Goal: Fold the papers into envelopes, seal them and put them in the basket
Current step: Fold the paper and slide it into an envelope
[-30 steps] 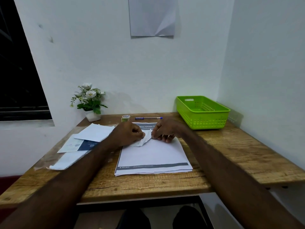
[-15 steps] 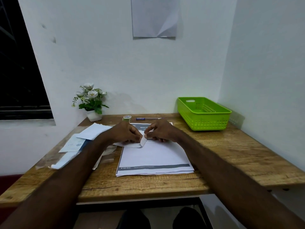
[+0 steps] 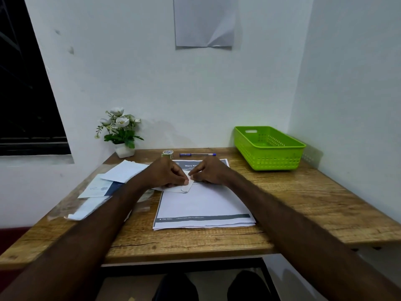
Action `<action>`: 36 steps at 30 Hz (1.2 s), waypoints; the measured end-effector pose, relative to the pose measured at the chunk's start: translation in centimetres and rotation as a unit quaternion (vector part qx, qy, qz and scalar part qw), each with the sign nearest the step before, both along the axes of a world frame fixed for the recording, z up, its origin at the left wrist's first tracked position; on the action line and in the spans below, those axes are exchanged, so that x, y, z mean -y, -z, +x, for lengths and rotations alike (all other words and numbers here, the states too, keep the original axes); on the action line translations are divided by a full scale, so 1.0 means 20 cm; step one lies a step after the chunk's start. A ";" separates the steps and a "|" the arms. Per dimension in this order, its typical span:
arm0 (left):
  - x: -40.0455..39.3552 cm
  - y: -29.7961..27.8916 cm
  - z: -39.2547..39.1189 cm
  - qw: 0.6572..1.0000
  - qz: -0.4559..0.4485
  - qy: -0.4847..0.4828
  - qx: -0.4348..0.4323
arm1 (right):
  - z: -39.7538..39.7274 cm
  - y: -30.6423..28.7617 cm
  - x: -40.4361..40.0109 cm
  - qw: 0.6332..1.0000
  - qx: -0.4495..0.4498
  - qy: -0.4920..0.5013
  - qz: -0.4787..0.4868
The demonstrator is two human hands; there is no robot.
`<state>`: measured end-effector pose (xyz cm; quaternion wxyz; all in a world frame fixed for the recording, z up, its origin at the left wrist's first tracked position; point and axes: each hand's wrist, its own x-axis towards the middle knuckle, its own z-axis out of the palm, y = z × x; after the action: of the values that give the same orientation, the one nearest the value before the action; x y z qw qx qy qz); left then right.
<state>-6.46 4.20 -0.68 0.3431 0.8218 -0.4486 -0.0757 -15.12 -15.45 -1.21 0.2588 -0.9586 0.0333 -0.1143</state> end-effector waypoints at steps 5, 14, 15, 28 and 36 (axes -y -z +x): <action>-0.01 -0.01 0.00 1.000 0.012 0.009 -0.003 | 0.02 0.01 -0.02 0.997 0.011 0.071 -0.009; -0.01 -0.01 0.01 1.000 0.014 0.010 -0.019 | 0.04 0.03 -0.01 0.992 0.028 0.118 -0.025; -0.01 0.00 0.01 1.000 0.011 0.007 -0.025 | 0.04 0.02 0.00 0.995 0.020 0.096 -0.015; 0.06 0.04 0.05 0.998 -0.005 -0.041 0.055 | 0.03 -0.01 0.06 0.997 -0.061 0.017 0.035; 0.19 -0.08 0.10 0.981 0.142 -0.040 0.123 | 0.04 -0.01 0.06 0.997 -0.056 0.016 0.046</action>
<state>-4.42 0.40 0.94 0.1677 0.8824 -0.4391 -0.0230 -14.29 -16.67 -0.97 0.2989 -0.9498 0.0681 -0.0628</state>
